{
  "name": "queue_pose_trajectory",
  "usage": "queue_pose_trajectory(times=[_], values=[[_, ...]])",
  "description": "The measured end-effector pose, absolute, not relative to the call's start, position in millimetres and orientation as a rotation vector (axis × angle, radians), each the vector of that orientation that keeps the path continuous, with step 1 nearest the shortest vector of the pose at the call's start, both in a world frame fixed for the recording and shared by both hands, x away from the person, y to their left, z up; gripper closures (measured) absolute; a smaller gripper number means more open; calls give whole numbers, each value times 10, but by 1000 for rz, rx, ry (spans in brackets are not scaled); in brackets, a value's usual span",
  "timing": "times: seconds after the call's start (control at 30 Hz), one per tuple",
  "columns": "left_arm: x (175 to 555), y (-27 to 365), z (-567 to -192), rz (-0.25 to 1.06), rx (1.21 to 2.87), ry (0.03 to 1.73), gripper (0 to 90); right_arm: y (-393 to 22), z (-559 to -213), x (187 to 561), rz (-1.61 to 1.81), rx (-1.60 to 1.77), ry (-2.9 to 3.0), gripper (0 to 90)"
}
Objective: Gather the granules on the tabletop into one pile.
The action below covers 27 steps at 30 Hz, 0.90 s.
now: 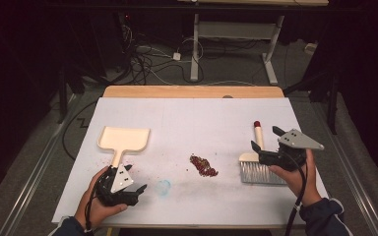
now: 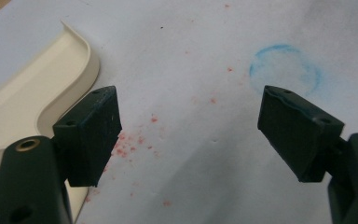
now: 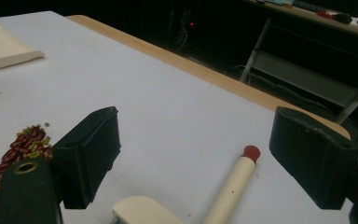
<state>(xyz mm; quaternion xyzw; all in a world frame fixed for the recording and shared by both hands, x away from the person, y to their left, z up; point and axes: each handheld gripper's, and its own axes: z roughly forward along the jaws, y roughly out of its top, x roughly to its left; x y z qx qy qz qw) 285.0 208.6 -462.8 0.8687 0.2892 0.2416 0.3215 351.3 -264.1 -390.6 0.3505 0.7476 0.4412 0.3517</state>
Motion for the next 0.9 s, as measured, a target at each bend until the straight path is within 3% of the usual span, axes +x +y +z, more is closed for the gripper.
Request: queue_pose_trajectory(times=[0.9], values=[[2844,2057,-4639,629,2297,742,205,-2588,-4185,2977,1141,751,2012,172]])
